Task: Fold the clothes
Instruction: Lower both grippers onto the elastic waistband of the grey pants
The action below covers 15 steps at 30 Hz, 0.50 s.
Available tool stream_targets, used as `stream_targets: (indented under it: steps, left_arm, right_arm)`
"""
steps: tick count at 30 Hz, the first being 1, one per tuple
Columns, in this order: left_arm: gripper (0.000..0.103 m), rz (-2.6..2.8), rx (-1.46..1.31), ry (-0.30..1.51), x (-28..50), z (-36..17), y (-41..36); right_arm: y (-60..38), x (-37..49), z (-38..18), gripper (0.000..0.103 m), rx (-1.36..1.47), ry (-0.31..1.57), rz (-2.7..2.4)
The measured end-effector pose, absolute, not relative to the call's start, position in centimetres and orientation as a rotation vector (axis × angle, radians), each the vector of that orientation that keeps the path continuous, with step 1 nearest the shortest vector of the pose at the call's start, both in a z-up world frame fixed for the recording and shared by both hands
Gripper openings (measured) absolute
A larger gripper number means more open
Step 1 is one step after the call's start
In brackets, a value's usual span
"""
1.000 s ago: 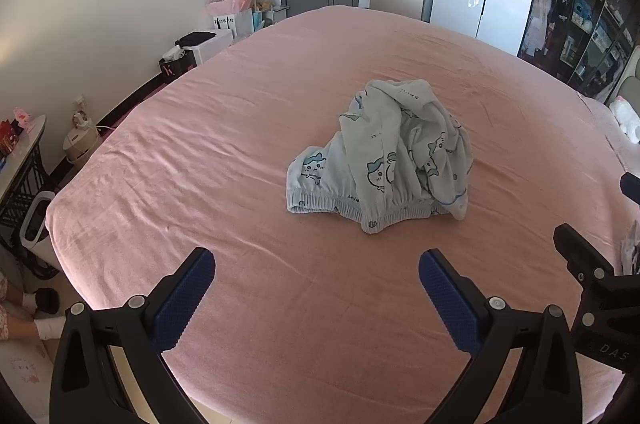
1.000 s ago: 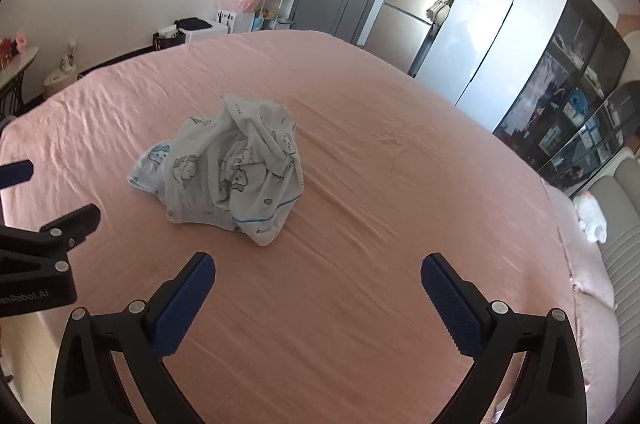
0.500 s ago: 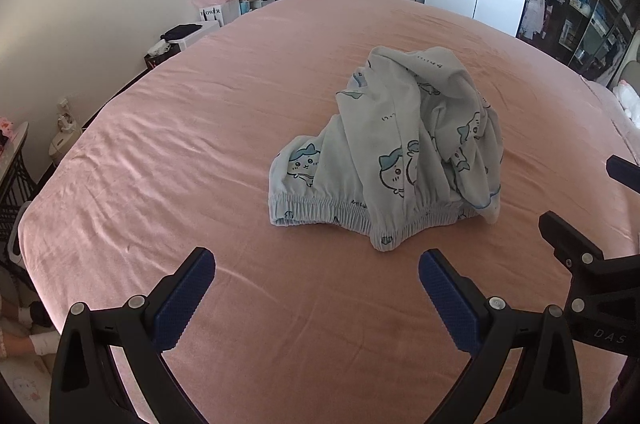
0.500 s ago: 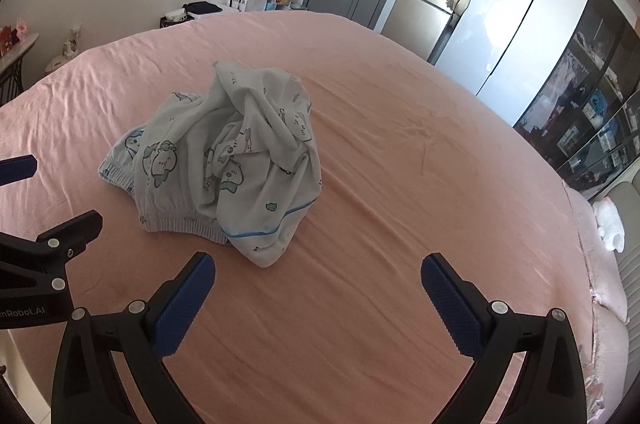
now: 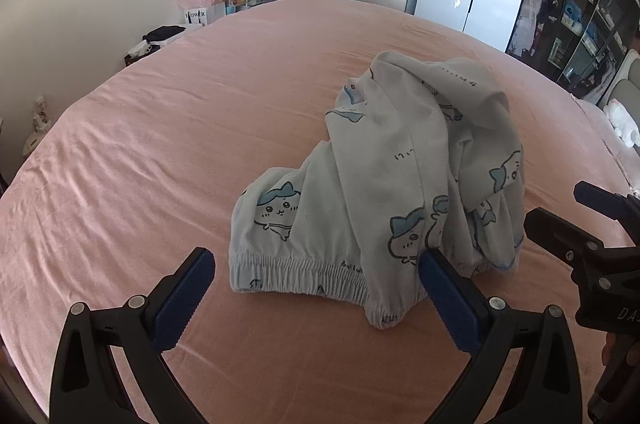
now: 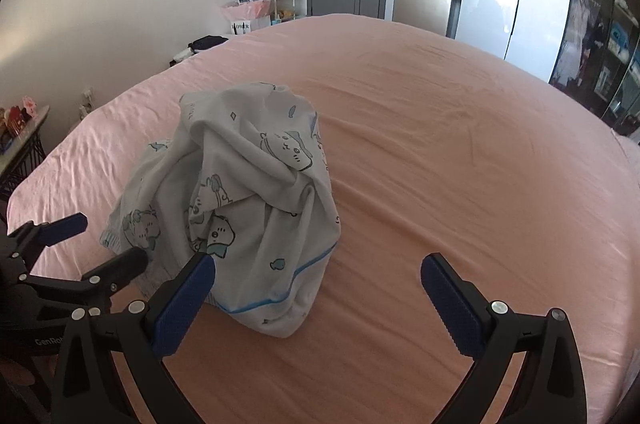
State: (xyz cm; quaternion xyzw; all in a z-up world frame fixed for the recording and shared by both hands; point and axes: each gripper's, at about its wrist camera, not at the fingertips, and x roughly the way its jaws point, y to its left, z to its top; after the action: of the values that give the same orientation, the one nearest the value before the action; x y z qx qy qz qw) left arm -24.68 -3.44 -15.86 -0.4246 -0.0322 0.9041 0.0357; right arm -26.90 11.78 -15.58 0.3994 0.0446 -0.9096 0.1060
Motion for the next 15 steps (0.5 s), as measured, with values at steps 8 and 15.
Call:
stream_targets:
  steps: [8, 15]
  left_arm:
    - [0.103, 2.744, -1.336, -0.097, -26.3, -17.2, -2.5]
    - [0.103, 2.728, -1.336, -0.095, -27.8, -17.7, -2.1]
  right_arm:
    - [10.4, -29.3, -16.9, 0.103, 1.163, 0.165, -2.648]
    - [10.2, -30.8, -18.0, 0.103, 1.172, 0.159, -2.641]
